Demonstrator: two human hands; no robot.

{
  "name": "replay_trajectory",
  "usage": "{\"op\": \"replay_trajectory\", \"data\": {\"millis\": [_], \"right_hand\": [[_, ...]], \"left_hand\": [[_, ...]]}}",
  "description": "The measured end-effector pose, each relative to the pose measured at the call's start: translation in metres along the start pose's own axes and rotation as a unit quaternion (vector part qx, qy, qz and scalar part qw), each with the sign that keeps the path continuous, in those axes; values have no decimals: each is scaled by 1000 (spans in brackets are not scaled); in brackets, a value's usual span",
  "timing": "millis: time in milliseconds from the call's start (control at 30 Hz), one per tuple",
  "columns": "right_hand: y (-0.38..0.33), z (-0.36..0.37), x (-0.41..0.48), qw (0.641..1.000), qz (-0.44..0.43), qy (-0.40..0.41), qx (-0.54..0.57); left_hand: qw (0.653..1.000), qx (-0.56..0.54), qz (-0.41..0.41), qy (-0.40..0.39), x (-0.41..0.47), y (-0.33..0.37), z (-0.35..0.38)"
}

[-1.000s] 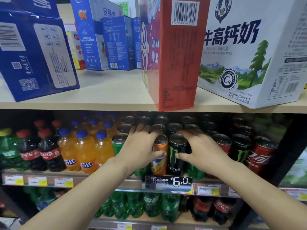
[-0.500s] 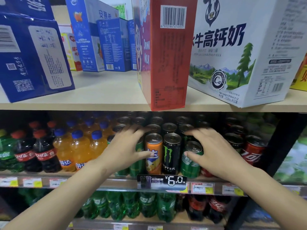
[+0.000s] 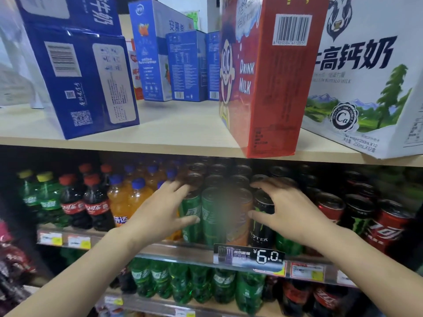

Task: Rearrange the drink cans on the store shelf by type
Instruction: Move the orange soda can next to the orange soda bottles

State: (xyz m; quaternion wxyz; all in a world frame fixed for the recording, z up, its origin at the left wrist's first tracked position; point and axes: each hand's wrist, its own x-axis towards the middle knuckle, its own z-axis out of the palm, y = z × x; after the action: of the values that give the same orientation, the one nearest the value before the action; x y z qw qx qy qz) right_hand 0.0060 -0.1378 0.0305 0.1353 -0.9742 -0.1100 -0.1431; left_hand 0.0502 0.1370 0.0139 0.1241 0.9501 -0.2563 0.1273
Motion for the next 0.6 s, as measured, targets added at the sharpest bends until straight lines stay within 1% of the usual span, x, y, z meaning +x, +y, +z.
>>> {"op": "replay_trajectory", "data": {"millis": [133, 267, 433, 600], "right_hand": [[1, 3, 1, 1000, 7, -7, -6], [-7, 7, 5, 1000, -2, -4, -1], [-17, 15, 10, 1000, 0, -12, -19], [-22, 25, 17, 999, 28, 13, -15]], "left_hand": [[999, -25, -1, 26, 3, -2, 5], [999, -41, -16, 32, 7, 5, 9], [997, -43, 16, 63, 3, 9, 17], [995, -51, 11, 88, 3, 11, 22]]}}
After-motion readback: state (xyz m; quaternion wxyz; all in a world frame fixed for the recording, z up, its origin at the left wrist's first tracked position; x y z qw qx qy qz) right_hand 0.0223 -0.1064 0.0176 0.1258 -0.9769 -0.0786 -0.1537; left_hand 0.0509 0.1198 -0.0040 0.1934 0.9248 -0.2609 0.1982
